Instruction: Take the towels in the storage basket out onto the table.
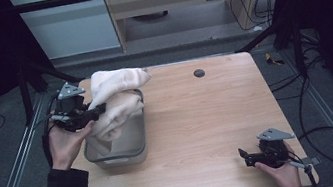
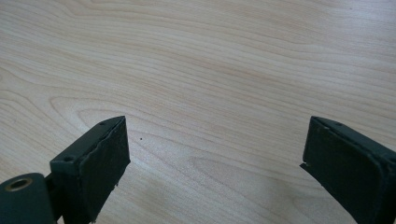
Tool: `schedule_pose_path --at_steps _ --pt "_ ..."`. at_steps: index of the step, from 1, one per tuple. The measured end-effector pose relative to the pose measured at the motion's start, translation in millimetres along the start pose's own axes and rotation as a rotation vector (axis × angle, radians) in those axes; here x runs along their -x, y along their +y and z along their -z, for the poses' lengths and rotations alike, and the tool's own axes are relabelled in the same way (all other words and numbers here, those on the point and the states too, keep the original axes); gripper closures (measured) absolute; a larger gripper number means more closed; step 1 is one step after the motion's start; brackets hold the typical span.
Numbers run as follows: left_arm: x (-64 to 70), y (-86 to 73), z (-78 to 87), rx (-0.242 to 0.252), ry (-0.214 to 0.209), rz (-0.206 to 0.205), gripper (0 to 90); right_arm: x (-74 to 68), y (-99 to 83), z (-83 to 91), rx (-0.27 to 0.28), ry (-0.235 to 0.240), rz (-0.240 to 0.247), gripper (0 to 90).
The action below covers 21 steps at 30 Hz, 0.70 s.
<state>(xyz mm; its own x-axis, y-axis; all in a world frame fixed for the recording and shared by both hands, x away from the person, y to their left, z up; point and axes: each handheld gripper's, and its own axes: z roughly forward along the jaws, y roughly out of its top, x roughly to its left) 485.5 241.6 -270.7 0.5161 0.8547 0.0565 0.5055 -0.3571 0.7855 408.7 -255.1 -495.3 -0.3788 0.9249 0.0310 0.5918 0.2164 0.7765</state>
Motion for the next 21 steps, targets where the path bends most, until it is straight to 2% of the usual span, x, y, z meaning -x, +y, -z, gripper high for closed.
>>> schedule_pose_path --at_steps 9,21 --pt "12.0 6.9 3.7 -0.012 -0.014 -0.043 71.7 -0.7 0.2 1.4 -0.002 0.004 -0.013 7.1" --pt "23.8 15.5 5.7 -0.003 -0.057 -0.067 71.7 -0.5 0.2 1.4 0.000 0.004 -0.013 7.2"
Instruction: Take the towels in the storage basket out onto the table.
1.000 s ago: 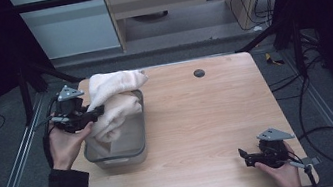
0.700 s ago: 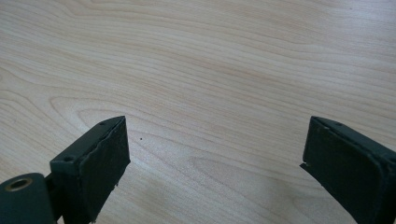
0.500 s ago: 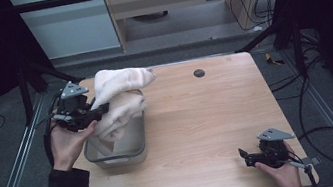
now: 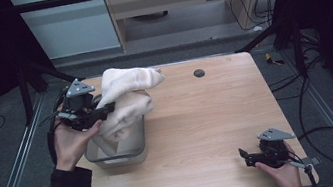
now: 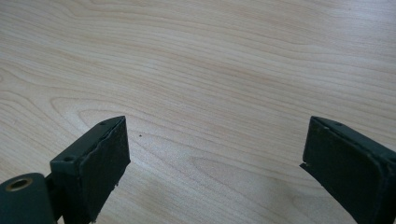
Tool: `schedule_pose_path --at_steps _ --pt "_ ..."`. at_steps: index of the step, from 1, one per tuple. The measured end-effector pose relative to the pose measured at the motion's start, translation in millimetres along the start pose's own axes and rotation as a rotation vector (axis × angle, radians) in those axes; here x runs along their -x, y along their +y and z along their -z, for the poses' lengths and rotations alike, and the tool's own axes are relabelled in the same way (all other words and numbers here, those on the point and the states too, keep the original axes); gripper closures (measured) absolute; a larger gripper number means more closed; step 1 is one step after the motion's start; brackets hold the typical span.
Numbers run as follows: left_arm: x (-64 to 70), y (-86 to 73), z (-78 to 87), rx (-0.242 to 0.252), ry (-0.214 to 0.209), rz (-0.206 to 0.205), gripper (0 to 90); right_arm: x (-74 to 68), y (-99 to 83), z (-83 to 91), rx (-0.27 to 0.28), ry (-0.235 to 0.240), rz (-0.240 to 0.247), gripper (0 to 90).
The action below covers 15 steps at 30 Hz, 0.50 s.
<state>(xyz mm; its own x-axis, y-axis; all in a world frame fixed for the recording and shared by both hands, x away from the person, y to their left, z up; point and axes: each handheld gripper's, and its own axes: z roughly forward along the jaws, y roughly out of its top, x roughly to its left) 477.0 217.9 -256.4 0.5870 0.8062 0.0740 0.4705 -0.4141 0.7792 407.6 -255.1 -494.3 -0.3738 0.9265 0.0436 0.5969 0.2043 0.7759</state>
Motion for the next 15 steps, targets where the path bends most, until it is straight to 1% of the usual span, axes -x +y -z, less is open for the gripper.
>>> schedule_pose_path --at_steps 2,6,7,8,9,14,15 --pt "2.8 2.1 -0.3 0.005 -0.004 -0.002 71.7 0.1 0.0 0.1 0.000 0.000 0.001 7.2" --pt "8.3 6.6 -0.4 -0.007 -0.008 -0.026 71.7 0.4 -0.2 -0.2 0.005 -0.004 0.009 7.2" --pt "11.8 8.8 -0.9 -0.003 -0.012 -0.029 71.7 0.2 0.0 0.4 0.004 0.001 0.001 7.2" --pt "11.8 8.8 -0.9 -0.003 -0.012 -0.029 71.7 0.5 -0.1 0.2 0.007 -0.003 0.008 7.2" --pt "14.2 11.2 -0.5 -0.004 -0.022 -0.039 71.7 0.6 -0.2 0.2 0.008 -0.004 0.009 7.2" --pt "20.4 15.1 -1.1 0.005 -0.040 -0.042 71.6 0.6 0.0 0.6 0.008 -0.001 0.007 7.3" --pt "24.1 17.1 -2.3 0.001 -0.044 -0.047 71.6 0.6 0.0 0.6 0.009 -0.001 0.007 7.2"
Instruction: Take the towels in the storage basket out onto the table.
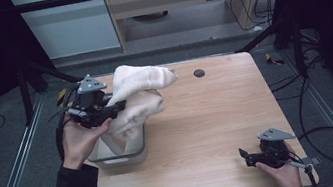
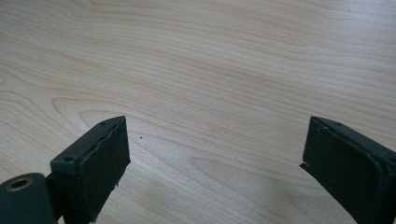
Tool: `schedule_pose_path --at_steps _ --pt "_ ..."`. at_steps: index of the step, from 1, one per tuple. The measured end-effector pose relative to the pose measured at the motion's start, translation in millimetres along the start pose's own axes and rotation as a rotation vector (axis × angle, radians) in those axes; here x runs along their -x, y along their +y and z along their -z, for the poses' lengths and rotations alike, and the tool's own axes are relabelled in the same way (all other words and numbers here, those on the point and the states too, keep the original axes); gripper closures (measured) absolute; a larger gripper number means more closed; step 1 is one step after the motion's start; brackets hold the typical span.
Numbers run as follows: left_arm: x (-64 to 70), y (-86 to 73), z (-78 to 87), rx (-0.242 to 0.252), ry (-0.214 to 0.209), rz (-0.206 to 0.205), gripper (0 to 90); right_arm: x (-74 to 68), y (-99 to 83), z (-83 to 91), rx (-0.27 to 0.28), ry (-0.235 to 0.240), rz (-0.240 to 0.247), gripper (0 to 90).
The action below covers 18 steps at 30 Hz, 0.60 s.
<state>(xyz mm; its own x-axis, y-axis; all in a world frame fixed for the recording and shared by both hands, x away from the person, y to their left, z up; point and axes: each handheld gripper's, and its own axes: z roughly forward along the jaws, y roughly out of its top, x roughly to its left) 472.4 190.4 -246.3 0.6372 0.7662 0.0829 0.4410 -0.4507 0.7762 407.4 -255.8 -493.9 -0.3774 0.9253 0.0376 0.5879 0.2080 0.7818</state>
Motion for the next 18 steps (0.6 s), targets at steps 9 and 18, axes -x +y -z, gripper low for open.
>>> schedule_pose_path --at_steps 9,18 --pt "13.7 9.0 -5.6 -0.013 -0.022 -0.034 71.6 0.0 0.1 0.8 -0.001 0.001 -0.003 7.3" --pt "27.4 15.9 -12.6 -0.024 -0.049 -0.064 71.6 0.0 0.2 1.9 0.003 0.003 -0.005 7.4"
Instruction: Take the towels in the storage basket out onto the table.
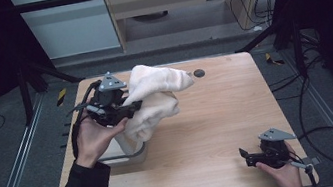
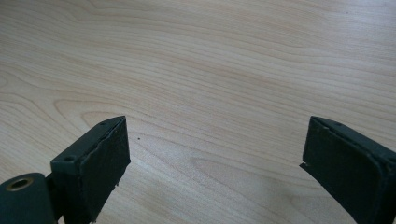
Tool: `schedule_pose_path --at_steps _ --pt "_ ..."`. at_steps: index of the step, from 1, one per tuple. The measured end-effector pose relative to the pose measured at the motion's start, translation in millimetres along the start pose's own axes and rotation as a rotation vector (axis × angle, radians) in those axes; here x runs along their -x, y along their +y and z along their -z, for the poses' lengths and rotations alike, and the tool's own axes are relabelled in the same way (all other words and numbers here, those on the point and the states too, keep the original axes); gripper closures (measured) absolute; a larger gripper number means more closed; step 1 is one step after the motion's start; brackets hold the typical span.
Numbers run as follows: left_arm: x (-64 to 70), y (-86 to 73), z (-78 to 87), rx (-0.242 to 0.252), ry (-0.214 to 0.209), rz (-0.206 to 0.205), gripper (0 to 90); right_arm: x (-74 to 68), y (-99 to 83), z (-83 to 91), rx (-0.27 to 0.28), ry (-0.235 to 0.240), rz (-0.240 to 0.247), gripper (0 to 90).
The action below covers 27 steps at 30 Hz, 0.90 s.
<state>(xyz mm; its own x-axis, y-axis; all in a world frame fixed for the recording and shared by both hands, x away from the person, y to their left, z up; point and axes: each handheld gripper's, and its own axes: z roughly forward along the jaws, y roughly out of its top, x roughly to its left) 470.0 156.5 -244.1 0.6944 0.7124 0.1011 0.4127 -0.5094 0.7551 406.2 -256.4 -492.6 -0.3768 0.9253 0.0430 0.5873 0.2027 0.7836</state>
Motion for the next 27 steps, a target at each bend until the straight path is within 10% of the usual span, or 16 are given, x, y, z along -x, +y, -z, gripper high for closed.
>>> schedule_pose_path --at_steps 27 --pt "36.1 22.8 -32.3 -0.019 -0.076 -0.063 71.6 -0.9 0.1 0.8 0.005 0.003 0.008 7.4"
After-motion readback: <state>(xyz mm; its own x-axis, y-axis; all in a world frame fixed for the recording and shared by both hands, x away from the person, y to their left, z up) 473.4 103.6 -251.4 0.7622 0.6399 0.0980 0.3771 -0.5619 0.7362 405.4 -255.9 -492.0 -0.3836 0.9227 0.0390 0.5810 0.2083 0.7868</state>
